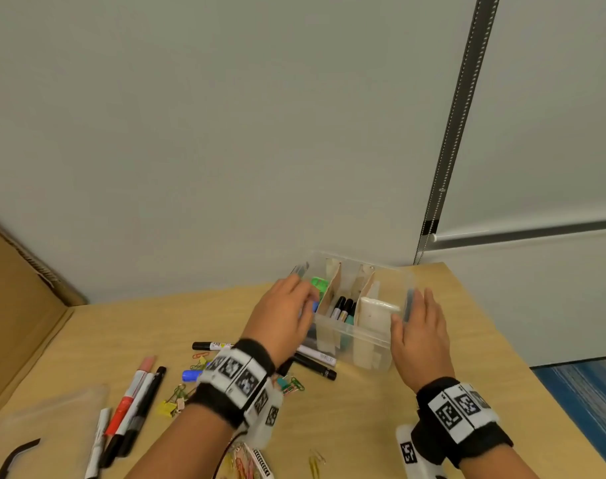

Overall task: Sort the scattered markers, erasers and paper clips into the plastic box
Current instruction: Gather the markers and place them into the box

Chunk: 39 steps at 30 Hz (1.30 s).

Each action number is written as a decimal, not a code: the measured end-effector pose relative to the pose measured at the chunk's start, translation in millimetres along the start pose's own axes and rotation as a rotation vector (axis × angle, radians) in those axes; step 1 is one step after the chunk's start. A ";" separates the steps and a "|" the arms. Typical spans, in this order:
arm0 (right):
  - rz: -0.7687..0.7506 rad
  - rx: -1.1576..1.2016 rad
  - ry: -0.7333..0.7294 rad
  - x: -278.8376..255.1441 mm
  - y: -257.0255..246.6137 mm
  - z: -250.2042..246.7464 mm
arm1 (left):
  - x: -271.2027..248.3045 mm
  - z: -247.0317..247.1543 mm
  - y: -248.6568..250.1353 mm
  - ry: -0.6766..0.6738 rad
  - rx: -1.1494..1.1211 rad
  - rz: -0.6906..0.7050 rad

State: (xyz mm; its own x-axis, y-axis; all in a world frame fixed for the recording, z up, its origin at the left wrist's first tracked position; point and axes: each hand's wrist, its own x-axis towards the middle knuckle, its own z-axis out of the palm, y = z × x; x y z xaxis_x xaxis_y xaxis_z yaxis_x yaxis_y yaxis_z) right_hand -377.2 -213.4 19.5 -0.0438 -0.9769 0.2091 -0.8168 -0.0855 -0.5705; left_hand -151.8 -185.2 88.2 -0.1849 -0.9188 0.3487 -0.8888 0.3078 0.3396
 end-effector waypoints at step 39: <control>-0.385 0.284 0.161 -2.1 -91.2 -62.0 | -91.0 0.4 -52.7 -0.136 0.038 -0.223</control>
State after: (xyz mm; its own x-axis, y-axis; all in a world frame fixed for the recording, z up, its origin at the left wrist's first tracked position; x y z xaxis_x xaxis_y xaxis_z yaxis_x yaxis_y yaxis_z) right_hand -338.2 -191.4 120.3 0.1232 -0.8232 0.5542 -0.6034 -0.5055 -0.6167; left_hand -88.3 -117.9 38.2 -0.0349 -0.9884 0.1475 -0.9285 0.0867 0.3609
